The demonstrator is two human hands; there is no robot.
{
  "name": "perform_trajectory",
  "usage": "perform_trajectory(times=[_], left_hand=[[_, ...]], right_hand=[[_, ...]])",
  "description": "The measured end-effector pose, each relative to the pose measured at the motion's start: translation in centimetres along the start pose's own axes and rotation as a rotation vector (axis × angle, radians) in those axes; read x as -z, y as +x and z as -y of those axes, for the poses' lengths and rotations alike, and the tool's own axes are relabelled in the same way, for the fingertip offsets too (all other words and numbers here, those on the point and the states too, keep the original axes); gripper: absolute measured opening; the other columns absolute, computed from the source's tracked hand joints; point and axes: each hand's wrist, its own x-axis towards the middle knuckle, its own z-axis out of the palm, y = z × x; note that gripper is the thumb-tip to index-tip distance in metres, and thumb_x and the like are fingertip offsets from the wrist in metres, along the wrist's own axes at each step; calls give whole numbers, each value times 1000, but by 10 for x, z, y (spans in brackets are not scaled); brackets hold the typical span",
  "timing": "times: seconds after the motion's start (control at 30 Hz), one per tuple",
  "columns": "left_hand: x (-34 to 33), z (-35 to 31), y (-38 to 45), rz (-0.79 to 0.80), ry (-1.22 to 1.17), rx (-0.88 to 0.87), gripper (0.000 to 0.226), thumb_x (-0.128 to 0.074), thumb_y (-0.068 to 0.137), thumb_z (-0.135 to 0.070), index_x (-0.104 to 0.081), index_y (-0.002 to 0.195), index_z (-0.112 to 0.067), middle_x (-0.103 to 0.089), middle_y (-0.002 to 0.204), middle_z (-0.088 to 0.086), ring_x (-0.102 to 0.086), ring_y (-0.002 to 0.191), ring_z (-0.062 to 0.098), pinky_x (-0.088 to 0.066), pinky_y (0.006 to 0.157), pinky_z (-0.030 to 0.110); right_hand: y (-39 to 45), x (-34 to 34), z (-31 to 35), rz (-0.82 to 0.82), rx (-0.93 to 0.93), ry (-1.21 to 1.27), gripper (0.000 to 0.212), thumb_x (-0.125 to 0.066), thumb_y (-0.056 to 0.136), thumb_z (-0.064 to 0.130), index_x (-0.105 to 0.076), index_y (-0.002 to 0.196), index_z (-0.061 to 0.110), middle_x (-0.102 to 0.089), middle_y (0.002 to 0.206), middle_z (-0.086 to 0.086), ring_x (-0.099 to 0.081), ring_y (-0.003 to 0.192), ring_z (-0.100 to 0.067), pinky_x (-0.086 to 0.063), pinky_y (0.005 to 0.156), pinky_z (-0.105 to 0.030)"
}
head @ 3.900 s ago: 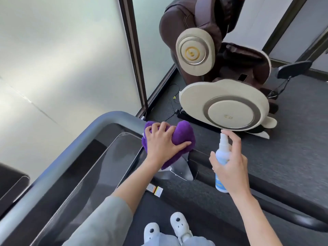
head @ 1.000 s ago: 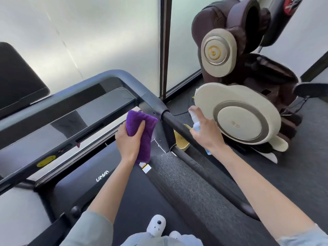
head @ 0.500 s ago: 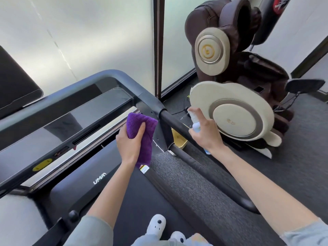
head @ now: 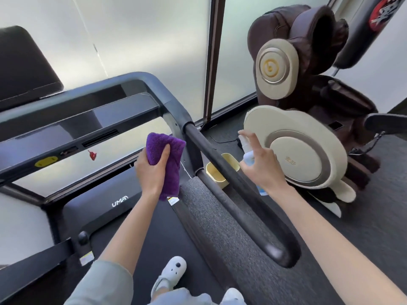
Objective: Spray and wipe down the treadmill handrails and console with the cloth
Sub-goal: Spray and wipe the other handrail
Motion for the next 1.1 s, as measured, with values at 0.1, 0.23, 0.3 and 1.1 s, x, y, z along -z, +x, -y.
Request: perform_trajectory(times=[0.1,0.23,0.3,1.1], left_hand=[[-5,1,-31,-57,23,15,22,-68,79,-56,-58,80,-36,-64,84,-10,-59,78,10,-45,76,29],[-5,0,-66,-104,10,36,18,-68,78,-57,-59,81,-41,-66,85,-15,-63,83,9,-51,81,31],[-4,-2,-79,-108,22,26,16,-68,79,-55,-60,81,-41,-66,87,-13,-63,86,13,-52,85,34],[-31,-15,-101,21,3,-12,19,-68,80,-56,-59,81,-40,-66,87,-8,-63,91,21,-52,87,44]], right_hand=[[-22,16,-21,22,49,38,75,-60,77,-2,-38,137,36,-33,56,13,-37,49,-9,-38,53,-36],[-34,27,-33,24,64,86,69,-61,78,-1,-34,126,40,-33,53,12,-38,48,-10,-41,55,-36],[-34,28,-32,21,78,111,67,-61,79,-2,-33,123,40,-36,52,11,-42,49,-17,-45,57,-40],[-111,68,-62,-121,-73,43,71,-64,75,-7,-35,125,34,-29,51,12,-33,44,-16,-47,54,-40]])
